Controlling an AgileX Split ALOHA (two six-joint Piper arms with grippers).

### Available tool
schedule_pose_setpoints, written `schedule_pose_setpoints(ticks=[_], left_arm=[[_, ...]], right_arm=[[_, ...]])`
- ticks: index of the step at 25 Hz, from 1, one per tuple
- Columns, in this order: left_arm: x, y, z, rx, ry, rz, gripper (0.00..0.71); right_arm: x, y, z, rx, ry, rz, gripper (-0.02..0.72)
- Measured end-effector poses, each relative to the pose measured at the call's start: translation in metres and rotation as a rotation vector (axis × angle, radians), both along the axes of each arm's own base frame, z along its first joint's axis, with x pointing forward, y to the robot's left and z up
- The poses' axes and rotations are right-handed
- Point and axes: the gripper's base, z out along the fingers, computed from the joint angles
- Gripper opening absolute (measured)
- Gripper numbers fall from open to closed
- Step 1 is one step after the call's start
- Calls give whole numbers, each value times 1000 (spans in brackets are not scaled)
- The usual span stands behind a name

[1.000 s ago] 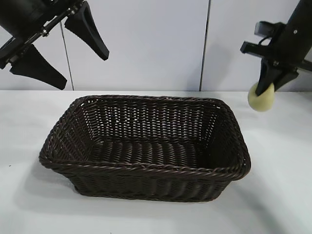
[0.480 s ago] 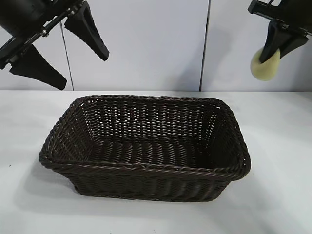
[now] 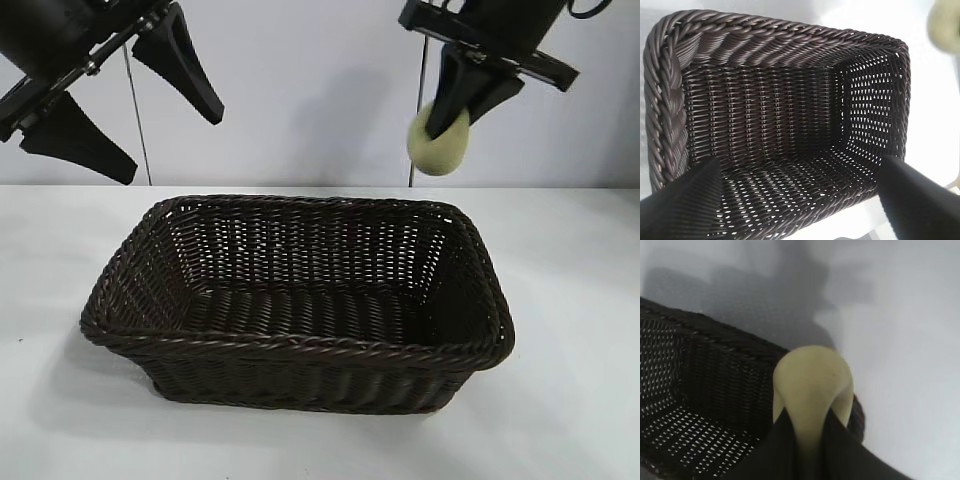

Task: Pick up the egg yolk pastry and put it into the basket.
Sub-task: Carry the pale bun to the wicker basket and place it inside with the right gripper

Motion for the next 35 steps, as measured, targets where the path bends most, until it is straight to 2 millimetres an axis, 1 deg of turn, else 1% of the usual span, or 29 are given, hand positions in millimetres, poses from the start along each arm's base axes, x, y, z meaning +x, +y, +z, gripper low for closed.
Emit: schedule_pose_setpoints(ticks=[4, 8, 10, 17, 19, 28, 30, 31, 35], left_arm=[[0, 0, 0, 0, 0, 0, 613], [0, 0, 0, 0, 0, -1, 613], [0, 0, 0, 0, 0, -1, 613], [0, 0, 0, 0, 0, -1, 613], [0, 0, 0, 0, 0, -1, 613], [0, 0, 0, 0, 0, -1, 613], [0, 0, 0, 0, 0, -1, 613], [0, 0, 0, 0, 0, -1, 613], [0, 0, 0, 0, 0, -1, 613]], right_arm=[[-11, 23, 0, 0, 0, 60, 66], [-17, 35, -1, -2, 3, 92, 66], [-20, 35, -6, -7, 22, 94, 66], [-30, 32, -34, -41, 122, 94, 66], [-33, 31, -40, -42, 144, 93, 66], [-34, 31, -43, -48, 149, 104, 68], [-34, 31, -43, -48, 149, 104, 106], [-34, 31, -43, -48, 149, 104, 148], [-34, 31, -43, -48, 149, 104, 403]])
